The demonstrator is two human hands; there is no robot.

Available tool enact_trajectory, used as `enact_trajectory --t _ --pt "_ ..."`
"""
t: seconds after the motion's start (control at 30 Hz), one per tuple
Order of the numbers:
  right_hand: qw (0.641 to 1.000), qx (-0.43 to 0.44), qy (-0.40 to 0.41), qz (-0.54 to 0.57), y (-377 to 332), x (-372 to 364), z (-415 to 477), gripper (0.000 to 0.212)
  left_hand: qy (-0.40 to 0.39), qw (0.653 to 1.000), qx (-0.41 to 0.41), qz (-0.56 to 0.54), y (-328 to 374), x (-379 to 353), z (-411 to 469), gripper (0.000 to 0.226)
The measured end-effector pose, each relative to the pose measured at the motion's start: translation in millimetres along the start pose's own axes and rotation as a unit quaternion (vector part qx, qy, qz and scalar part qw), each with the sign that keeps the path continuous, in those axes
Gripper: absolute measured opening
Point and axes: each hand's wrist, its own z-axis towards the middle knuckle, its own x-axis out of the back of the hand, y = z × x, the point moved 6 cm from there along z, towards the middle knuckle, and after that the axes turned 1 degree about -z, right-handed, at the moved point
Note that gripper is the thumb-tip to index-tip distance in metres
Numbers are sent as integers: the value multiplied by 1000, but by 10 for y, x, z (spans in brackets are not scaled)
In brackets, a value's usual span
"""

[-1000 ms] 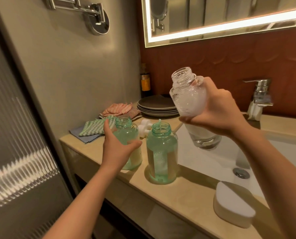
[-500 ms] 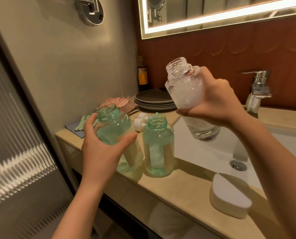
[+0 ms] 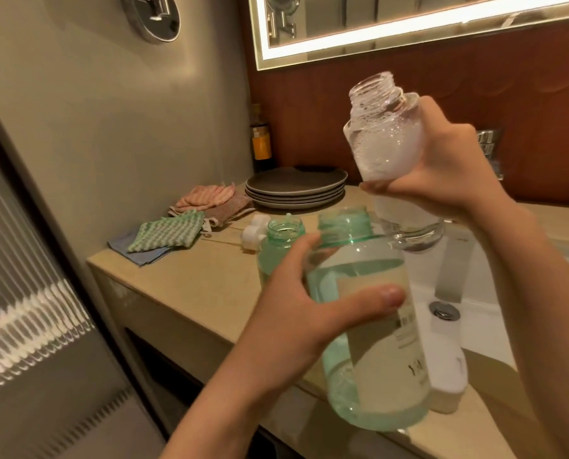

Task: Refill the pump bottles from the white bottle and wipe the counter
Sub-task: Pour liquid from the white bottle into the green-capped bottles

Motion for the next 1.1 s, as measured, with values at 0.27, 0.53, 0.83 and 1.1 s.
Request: enact_trajectory --t 0.27,0.53,0.83,1.1 --pt "1000 -1 -10 -1 22 20 -3 88 48 998 16 21 -248 94 140 73" --pt "998 24 -49 -40 -13 -48 0 84 124 989 31 74 -342 523 343 77" --pt "994 38 -105 -15 1 -171 -18 81 181 978 1 107 -513 580 317 89" --pt "988 61 -141 -1 2 -253 -29 81 210 972 -81 73 -641 318 214 110"
